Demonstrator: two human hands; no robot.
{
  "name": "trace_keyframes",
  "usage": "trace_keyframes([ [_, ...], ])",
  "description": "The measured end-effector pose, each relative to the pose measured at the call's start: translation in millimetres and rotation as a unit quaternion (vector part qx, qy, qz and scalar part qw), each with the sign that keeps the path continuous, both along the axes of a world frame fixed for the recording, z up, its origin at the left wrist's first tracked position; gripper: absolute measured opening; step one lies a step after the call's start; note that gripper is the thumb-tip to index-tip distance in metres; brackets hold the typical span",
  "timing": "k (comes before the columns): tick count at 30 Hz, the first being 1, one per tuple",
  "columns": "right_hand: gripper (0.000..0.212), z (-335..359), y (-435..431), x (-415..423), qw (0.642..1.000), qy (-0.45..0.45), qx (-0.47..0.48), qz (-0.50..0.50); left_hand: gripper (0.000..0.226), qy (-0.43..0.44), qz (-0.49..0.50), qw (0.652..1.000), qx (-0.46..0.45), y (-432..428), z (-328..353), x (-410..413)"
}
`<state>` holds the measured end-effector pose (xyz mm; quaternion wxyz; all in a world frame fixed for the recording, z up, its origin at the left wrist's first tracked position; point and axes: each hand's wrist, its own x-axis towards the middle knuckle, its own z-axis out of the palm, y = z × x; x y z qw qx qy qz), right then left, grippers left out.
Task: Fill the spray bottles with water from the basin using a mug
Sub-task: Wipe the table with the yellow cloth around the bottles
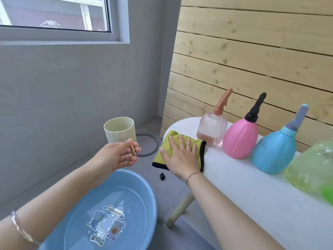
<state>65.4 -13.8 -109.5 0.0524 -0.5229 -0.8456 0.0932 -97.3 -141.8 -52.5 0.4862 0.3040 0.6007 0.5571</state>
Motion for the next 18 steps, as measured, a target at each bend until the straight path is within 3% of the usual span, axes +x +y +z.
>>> trace_keyframes([
  [9,0.061,-2,57,-38,1.000,0.009,-0.006,0.005,0.023,-0.025,-0.004,0.999,0.030,16,-4,-12],
  [18,0.061,-11,6,54,0.999,0.022,0.021,0.044,0.022,-0.045,-0.050,0.996,0.060,29,18,44],
])
